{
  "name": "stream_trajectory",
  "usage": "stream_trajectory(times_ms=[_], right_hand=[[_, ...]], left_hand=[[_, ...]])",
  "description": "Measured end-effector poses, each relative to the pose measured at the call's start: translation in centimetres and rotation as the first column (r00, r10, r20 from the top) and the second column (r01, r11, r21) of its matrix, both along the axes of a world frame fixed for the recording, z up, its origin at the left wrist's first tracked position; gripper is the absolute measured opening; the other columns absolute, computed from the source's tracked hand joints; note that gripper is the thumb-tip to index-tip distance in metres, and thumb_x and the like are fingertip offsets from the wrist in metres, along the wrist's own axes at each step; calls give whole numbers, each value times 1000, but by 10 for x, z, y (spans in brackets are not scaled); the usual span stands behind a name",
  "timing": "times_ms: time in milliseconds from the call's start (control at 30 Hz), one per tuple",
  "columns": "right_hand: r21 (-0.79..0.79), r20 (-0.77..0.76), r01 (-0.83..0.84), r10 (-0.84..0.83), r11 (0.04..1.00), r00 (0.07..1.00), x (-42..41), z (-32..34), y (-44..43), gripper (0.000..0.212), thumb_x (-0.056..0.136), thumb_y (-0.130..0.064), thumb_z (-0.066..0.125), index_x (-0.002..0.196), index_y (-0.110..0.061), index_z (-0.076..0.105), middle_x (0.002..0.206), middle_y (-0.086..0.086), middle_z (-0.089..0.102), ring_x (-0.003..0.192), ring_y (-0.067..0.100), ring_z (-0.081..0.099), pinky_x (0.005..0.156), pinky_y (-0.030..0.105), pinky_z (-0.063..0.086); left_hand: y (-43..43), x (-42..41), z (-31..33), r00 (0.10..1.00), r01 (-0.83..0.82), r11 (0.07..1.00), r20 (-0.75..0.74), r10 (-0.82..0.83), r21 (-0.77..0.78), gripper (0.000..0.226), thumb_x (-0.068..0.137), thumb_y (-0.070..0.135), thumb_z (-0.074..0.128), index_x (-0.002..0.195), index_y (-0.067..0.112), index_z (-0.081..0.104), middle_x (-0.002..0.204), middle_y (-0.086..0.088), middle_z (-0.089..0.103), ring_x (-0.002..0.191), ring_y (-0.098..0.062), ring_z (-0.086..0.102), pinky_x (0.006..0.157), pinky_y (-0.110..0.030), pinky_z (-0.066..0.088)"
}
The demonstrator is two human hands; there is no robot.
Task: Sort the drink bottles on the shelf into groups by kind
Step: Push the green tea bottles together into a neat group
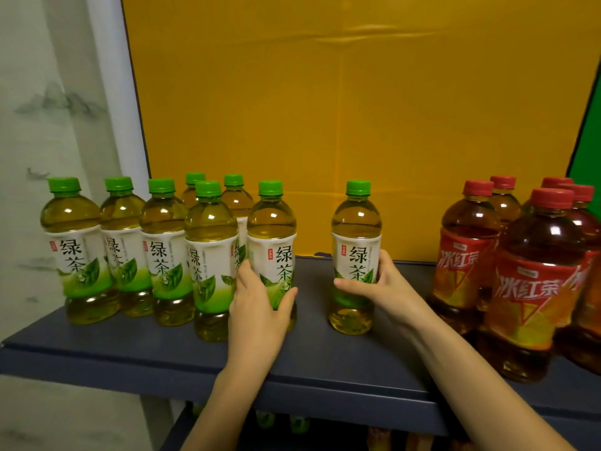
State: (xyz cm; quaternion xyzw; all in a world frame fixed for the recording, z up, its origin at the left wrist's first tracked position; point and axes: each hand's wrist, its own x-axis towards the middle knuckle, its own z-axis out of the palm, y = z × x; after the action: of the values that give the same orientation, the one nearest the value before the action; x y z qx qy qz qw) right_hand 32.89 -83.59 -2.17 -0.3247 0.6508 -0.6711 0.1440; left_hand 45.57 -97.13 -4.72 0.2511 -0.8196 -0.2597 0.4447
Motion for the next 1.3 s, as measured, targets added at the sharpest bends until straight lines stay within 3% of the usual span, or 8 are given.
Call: stream_trajectory(times_ms=[333,567,767,967,1067,1133,1233,1300], right_hand=[[45,-52,33,-31,998,998,-39,-4,-25,64,73,-8,74,128,-10,41,124,8,57,110,18,57,93,35,49],[65,-165,175,-162,982,973,-44,-4,-45,66,76,-17,73,131,-11,37,115,-2,53,105,11,51,82,25,47],[11,-171,207,-202,978,964,-47,-10,-56,60,77,-18,72,128,-13,41,115,-3,55,105,11,54,77,20,48],[26,-218,232,-221,972,951,-48,-16,-61,59,76,-22,73,126,-18,42,125,2,54,113,13,52,91,31,48],[76,-284,321,-288,944,914,-41,-11,-55,80,72,-27,77,136,-13,32,139,7,37,128,20,40,105,41,41],[56,-379,412,-363,909,852,-30,-5,-46,87,73,-24,77,141,-9,25,143,8,28,130,18,34,107,35,36],[-105,-527,381,-377,918,762,-6,4,-33,66,77,-12,72,132,-12,36,131,4,35,120,11,40,95,16,37],[-114,-522,238,-262,964,812,11,7,-35,49,80,-8,68,120,-23,43,124,0,43,115,13,49,95,20,43]], left_hand=[[-20,-50,19,948,307,929,19,-317,207,63,75,16,74,121,6,33,126,-10,55,118,-25,53,95,-39,46],[-34,-80,22,941,323,909,18,-339,265,69,78,12,71,127,3,23,129,-12,51,119,-25,51,97,-38,45],[-55,-91,20,891,435,804,-62,-450,405,68,79,6,68,128,10,21,132,-11,49,120,-22,50,101,-43,45],[-54,-91,16,910,393,840,-27,-413,375,72,80,10,69,133,10,20,134,-10,50,121,-22,50,101,-40,44],[-45,-78,23,934,320,900,60,-352,296,79,79,16,71,138,8,20,142,-10,42,129,-24,43,103,-34,37],[-36,-58,27,937,309,908,71,-341,282,80,79,18,70,139,7,19,145,-9,37,132,-22,37,104,-31,33],[-27,-21,22,906,400,886,41,-420,234,56,80,19,70,127,14,40,132,-3,48,120,-15,46,97,-26,40],[-26,8,16,886,448,862,11,-464,237,32,81,13,67,109,18,52,116,0,57,99,-8,55,81,-17,47]])
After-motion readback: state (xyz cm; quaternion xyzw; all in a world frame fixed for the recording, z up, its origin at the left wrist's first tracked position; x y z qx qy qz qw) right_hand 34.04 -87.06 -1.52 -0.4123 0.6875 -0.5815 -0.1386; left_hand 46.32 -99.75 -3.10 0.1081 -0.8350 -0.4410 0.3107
